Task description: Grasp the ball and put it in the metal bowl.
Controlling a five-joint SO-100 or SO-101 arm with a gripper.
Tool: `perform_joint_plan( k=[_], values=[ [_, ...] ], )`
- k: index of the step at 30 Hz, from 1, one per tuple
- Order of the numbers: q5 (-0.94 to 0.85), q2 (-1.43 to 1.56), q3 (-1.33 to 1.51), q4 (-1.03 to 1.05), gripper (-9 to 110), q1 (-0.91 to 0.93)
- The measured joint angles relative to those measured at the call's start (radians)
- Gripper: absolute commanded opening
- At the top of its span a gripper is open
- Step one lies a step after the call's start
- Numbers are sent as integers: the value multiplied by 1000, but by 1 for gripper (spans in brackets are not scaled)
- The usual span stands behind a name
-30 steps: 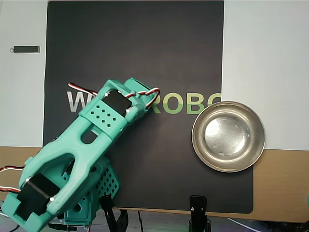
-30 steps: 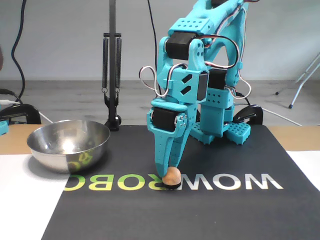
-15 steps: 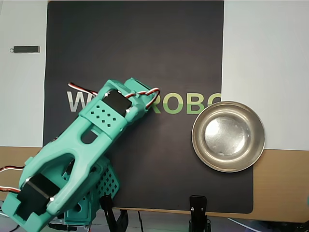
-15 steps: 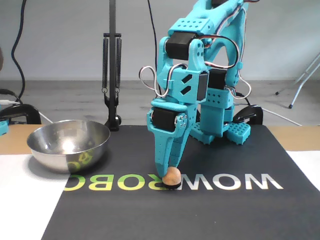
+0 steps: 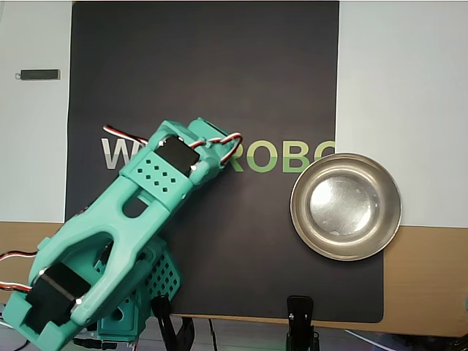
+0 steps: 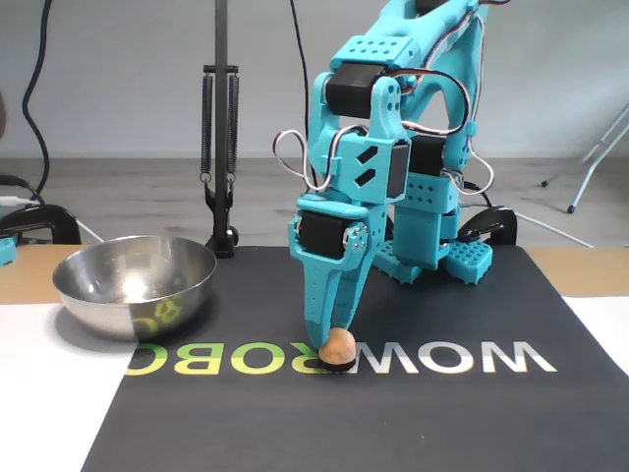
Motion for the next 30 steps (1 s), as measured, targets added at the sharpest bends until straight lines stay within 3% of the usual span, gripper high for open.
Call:
perform_joint_plan(
  k=[6,22,30],
  values=[
    [2,0,0,0,32,0],
    [2,0,-2,-2,33,2],
    [-5,0,0,-2,51,0]
  ],
)
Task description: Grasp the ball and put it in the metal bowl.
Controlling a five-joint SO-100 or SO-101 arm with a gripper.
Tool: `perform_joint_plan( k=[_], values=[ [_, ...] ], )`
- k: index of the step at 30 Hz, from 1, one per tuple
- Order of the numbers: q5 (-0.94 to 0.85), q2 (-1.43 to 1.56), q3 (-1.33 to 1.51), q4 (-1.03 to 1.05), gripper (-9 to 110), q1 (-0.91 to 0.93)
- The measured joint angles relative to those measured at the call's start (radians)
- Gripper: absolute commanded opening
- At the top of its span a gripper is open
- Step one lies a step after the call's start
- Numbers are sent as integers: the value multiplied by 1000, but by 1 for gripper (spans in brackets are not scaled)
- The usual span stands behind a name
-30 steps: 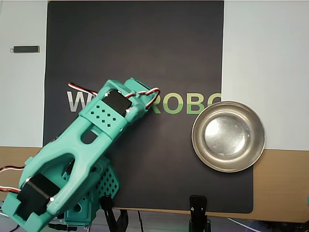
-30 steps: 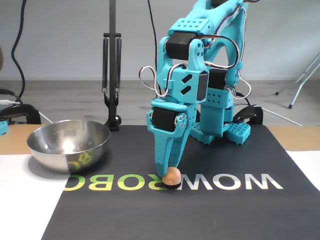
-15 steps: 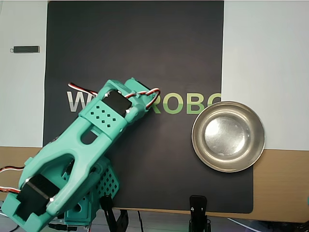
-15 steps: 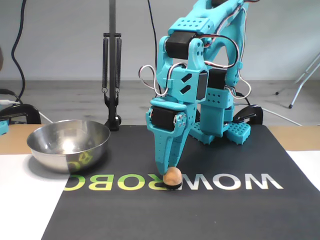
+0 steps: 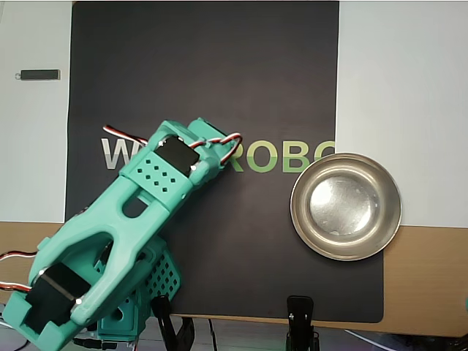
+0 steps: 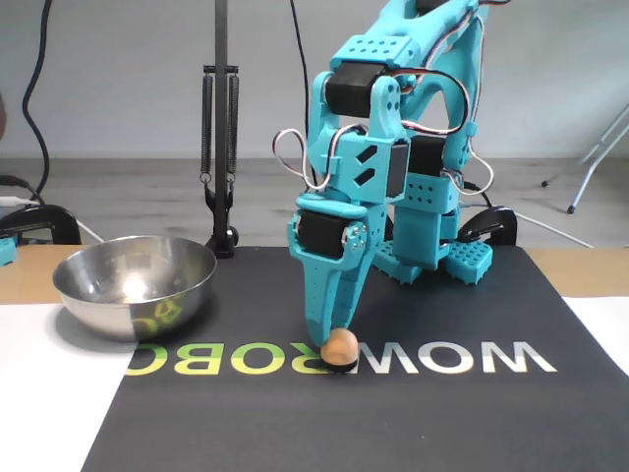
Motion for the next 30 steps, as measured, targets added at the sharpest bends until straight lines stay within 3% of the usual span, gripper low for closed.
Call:
perform_joint_plan(
  k=[30],
  values=[
    [8,-3,0,0,51,-43]
  ],
)
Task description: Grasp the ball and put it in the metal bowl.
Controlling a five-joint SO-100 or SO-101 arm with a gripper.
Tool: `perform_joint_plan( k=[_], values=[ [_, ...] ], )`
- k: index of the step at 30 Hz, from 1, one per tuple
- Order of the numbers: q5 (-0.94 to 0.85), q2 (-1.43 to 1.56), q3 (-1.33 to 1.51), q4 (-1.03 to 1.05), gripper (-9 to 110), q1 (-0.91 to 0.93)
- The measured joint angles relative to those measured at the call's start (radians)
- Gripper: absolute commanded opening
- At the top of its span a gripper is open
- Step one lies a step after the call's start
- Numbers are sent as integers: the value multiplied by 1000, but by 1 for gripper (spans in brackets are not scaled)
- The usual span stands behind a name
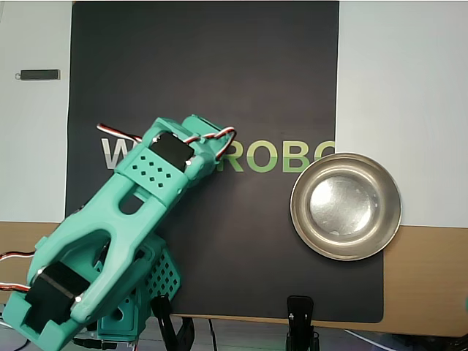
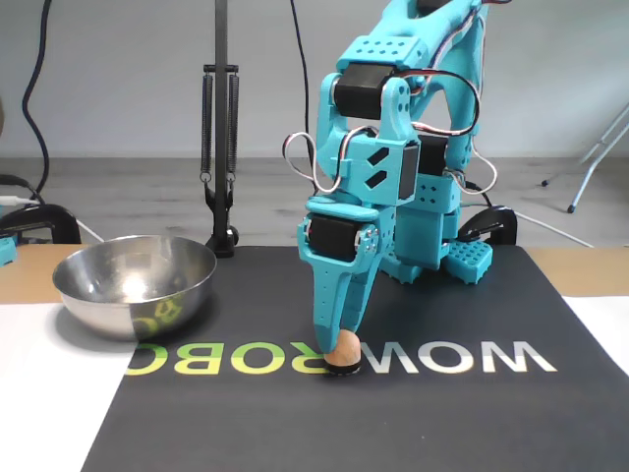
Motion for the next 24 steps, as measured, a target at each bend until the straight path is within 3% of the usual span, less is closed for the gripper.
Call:
perform_joint_plan(
  k=[24],
  values=[
    [-3,-2,48,-44,50,-15]
  ],
)
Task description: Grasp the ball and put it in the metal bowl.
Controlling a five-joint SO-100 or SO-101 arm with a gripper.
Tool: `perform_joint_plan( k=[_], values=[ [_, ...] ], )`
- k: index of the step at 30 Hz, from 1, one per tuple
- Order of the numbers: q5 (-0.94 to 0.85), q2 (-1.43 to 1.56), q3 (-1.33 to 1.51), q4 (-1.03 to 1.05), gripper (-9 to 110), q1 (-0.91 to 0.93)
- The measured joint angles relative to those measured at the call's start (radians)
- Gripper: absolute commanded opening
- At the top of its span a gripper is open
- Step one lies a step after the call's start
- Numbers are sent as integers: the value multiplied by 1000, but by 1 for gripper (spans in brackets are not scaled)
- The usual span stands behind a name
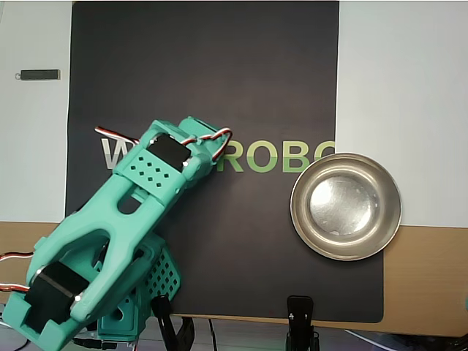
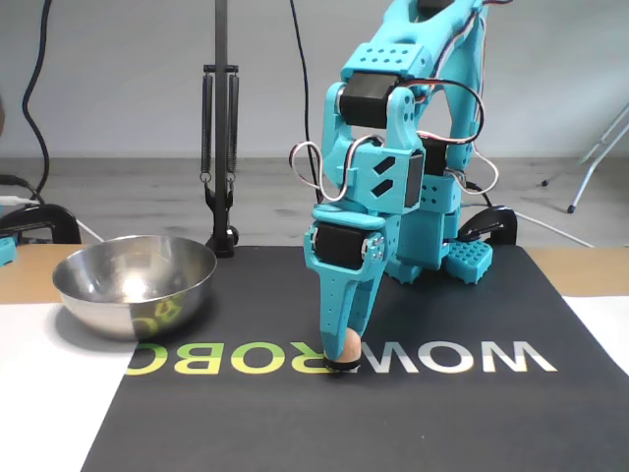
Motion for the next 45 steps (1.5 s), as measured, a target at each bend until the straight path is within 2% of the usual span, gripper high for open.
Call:
perform_joint_plan(
  k=[11,16,45],
  values=[
    [0,0,0,0,50,0],
    [0,0,0,0,33,0],
    [0,2,-35,3,33,2]
  ],
)
